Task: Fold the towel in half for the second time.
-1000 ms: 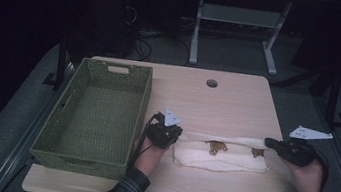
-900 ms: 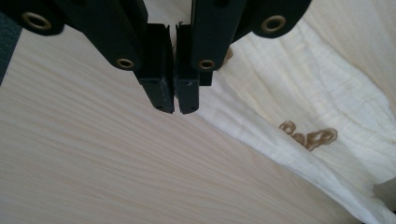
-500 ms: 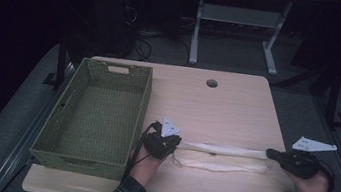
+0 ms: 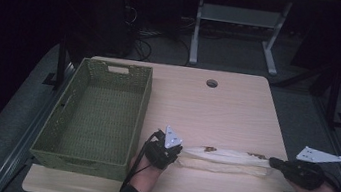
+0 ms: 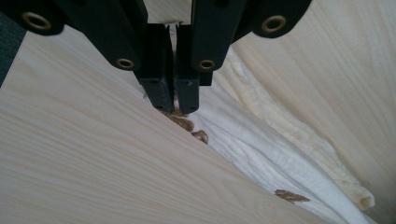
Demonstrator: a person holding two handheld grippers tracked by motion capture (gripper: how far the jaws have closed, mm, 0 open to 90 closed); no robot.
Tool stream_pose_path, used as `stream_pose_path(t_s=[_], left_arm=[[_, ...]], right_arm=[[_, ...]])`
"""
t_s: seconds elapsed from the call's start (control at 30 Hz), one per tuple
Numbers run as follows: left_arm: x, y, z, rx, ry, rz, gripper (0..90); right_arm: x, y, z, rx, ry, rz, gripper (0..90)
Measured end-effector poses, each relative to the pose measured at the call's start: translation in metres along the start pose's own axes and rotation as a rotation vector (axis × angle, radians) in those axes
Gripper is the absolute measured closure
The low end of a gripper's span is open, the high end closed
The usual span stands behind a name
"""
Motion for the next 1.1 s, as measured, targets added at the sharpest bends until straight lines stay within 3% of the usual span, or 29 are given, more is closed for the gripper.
stream_pose_path(t_s=[0.37, 0.63, 0.8, 0.93, 1.0, 1.1], left_arm=[[0.001, -0.009, 0.001, -0.028, -0.005, 0.015, 85.2], [0.004, -0.02, -0.003, -0.085, -0.028, 0.017, 83.0], [0.006, -0.008, 0.005, -0.039, -0.042, 0.018, 72.1], [0.008, 0.003, 0.009, -0.001, -0.07, 0.02, 71.7], [0.01, 0.002, 0.006, -0.006, -0.084, 0.024, 72.8], [0.012, -0.006, -0.001, -0.032, -0.1, 0.02, 74.9]], right_arm=[[-0.016, -0.002, 0.012, 0.021, 0.014, 0.008, 86.1], [-0.021, -0.023, 0.004, -0.073, 0.035, -0.007, 85.3], [-0.02, -0.015, 0.009, -0.041, 0.02, -0.003, 77.0], [-0.024, -0.002, 0.016, 0.008, 0.022, 0.011, 80.1], [-0.027, -0.002, 0.014, 0.009, 0.043, 0.01, 82.8], [-0.033, -0.01, 0.007, -0.036, 0.071, 0.002, 86.1]])
Point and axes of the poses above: each handheld gripper's, and its own axes: z roughly backward along the jaws, y roughly out of its top, x roughly to its right, the point moved 7 cm from there along -z, roughly forward along the jaws, and after that the axes turned 9 degrees about x, right-handed, at the moved point
